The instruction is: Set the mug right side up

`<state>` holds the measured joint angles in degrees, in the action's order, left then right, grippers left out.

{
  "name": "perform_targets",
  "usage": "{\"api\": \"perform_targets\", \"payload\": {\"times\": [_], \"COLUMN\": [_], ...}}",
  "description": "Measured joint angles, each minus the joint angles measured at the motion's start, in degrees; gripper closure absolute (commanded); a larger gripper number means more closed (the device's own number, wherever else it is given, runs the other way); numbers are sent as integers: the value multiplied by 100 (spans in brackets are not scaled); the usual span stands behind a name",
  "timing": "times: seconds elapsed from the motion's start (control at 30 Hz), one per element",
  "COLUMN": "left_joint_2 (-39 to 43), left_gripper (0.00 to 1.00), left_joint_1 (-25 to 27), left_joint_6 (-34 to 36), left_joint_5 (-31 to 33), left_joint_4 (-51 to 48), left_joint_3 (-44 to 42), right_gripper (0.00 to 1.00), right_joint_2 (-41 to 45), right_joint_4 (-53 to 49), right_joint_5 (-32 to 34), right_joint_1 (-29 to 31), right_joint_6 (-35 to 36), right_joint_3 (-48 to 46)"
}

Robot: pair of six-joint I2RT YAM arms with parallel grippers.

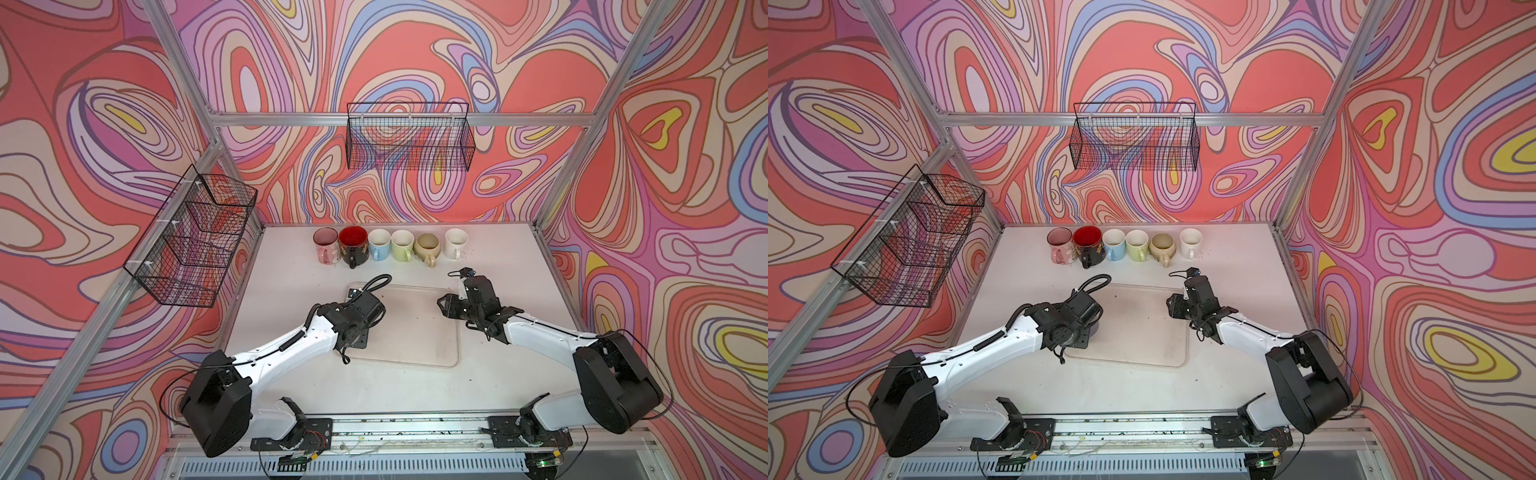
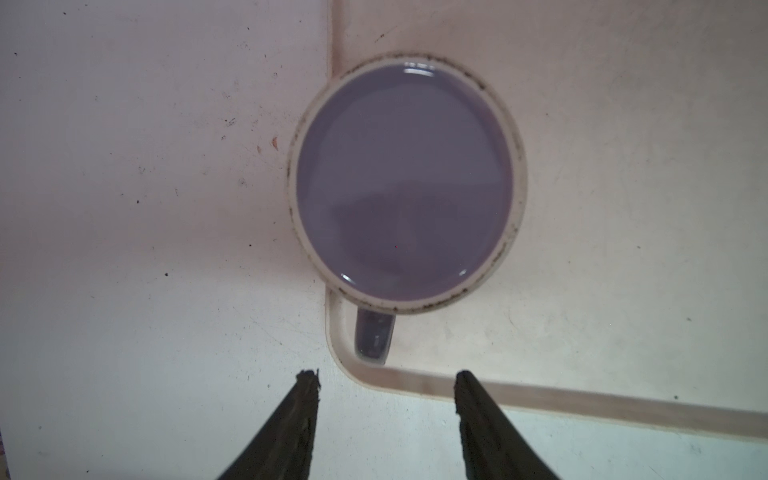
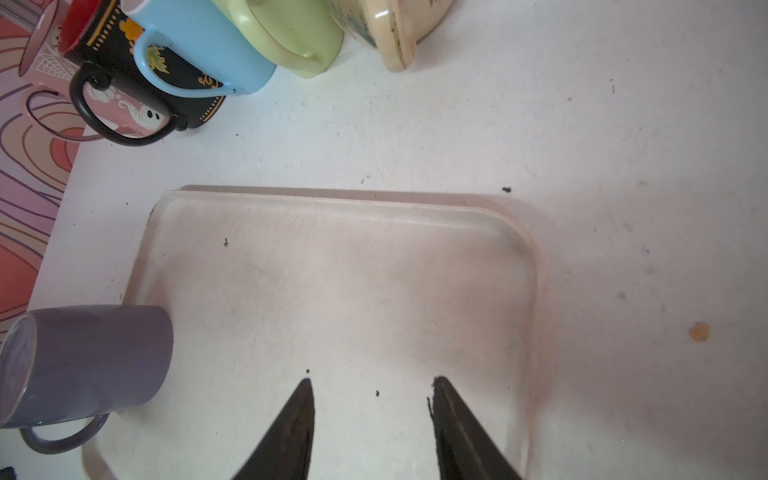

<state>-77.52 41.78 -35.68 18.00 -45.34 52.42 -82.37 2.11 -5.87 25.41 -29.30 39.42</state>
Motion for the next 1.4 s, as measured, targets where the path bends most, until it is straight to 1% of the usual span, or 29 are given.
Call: {"api": "perform_targets", "payload": {"times": [0.2,0.33,0.53,0.67,1.0,1.1,1.3,1.4], "left_joint_2": [-28,-168,-522,-616,-778,-785,-774,-710], "left_gripper": [47,49,56,62,81,82,79,79], "left_joint_1": [-435,-570,-573,-573,-573,-573,-573,-573], "left_joint_6": [164,249,273,291,297,310,308,310], "left_joint_5": [-293,-463,-656,-671,-634,-599,-564,-527], "left_joint_4": [330,501,715,789,833,831,826,787], "left_joint_3": [-188,-236,-236,-236,-236,-227,-227,-225], "right_gripper": [50,37,29,20,19,19,19,19], "right_joint_2": [251,352,452,470,470,470,470,468], "right_joint_4": [315,516,654,715,767,769,772,772], "right_joint_5": [-192,-358,-483,-494,-529,-551,-566,-577], "right_joint_1": [24,59,103,105,105,109,129,129], "right_joint_6": [11,44,55,37,17,17,17,17], "right_joint_3": [-94,-177,-291,-302,-302,-302,-302,-302]}}
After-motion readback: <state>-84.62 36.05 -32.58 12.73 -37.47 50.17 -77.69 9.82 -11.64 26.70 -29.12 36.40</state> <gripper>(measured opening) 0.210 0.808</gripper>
